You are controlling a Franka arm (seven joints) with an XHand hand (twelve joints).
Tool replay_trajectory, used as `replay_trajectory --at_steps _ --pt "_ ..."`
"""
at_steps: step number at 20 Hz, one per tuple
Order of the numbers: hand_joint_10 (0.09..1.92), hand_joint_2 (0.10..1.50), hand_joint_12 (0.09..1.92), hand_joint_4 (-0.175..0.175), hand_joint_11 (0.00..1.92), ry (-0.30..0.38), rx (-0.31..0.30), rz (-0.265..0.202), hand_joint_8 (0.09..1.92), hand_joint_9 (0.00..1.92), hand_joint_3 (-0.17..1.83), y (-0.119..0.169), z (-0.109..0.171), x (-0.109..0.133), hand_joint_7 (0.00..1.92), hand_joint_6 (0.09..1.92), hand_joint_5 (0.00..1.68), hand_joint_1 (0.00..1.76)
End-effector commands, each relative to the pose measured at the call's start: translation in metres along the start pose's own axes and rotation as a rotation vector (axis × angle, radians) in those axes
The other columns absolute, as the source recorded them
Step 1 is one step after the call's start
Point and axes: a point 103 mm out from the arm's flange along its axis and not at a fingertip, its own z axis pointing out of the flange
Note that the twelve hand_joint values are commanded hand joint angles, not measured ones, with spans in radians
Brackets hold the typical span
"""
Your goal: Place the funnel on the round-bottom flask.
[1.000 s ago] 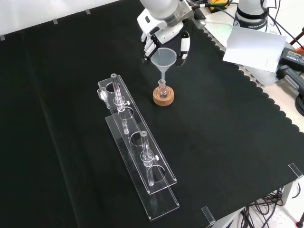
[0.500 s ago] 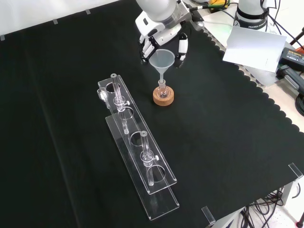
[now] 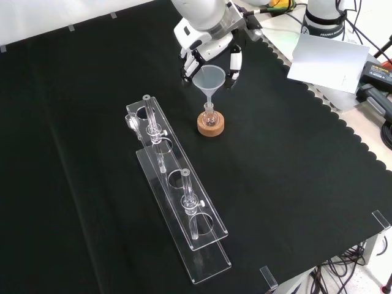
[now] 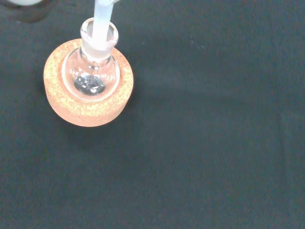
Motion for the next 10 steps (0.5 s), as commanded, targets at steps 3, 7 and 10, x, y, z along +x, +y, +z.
replay_trajectory --at_steps 3,7,10 --pt "0.43 0.79 1.18 -0.025 0.69 0.011 0.008 -0.019 0.70 0.95 0.53 0.007 0.012 -0.004 0.72 0.67 0.76 0.82" --pt "0.43 0.79 1.18 -0.026 0.69 0.013 0.016 -0.017 0.70 0.95 0.53 0.014 0.023 -0.008 0.72 0.67 0.76 0.82" --pt "0.43 0.79 1.18 -0.026 0.69 0.002 0.021 -0.009 0.70 0.95 0.53 0.012 0.019 -0.001 0.72 0.67 0.76 0.82"
